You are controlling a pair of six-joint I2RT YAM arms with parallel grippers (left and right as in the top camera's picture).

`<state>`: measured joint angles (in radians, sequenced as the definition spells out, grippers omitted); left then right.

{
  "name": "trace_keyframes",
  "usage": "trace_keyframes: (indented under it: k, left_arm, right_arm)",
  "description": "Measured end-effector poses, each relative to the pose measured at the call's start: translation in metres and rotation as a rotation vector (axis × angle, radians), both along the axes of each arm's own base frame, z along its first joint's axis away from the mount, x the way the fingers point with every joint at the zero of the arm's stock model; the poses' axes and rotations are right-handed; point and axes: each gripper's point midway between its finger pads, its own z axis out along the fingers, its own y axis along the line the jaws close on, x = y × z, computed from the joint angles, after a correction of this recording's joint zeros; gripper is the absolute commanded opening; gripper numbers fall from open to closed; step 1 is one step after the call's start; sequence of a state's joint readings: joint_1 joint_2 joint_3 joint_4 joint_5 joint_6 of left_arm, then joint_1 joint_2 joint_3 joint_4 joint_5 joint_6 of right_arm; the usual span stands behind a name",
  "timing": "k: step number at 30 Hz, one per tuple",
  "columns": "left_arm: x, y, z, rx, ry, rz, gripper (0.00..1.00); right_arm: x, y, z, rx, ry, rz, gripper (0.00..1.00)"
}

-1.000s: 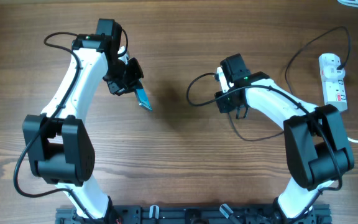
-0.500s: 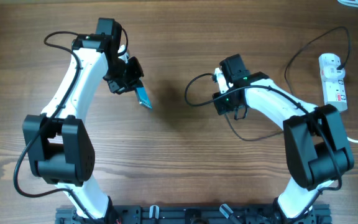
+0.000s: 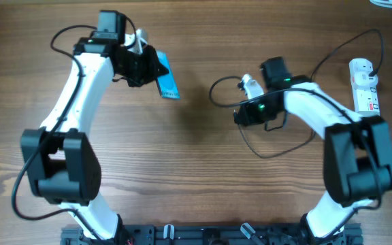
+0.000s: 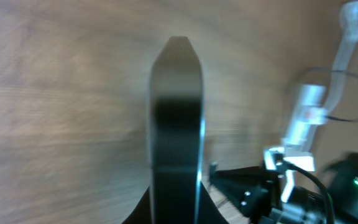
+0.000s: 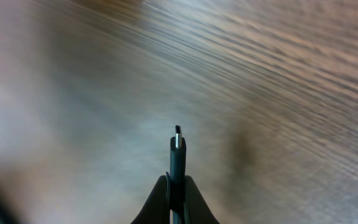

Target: Plug charger to phone and switch on socket

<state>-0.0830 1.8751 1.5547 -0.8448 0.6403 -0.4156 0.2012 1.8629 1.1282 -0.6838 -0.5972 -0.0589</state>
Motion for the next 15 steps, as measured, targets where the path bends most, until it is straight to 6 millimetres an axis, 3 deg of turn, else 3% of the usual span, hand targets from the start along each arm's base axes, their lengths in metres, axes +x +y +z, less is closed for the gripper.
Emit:
trace_keyframes:
  k: [4, 7, 12, 13, 15]
  left_arm:
    - [0.003, 0.001, 0.048, -0.157, -0.111, -0.027, 0.04]
    - [0.001, -0.006, 0.078, -0.266, -0.185, -0.085, 0.04]
    - [0.000, -0.027, 0.121, -0.450, -0.344, -0.237, 0.04]
    - [-0.004, -0.032, 0.138, -0.517, -0.399, -0.300, 0.04]
    - [-0.008, -0.035, 0.146, -0.556, -0.421, -0.337, 0.04]
  right_arm:
    - [-0.004, 0.000, 0.038, 0.207, -0.002, 0.009, 0.04]
    - [-0.024, 0.020, 0.073, 0.458, 0.021, 0.093, 0.04]
    - [-0.031, 0.045, 0.127, 0.797, -0.044, 0.183, 0.04]
    - [-0.031, 0.047, 0.133, 0.830, -0.051, 0.193, 0.04]
    - [-0.033, 0.053, 0.143, 0.890, -0.063, 0.217, 0.04]
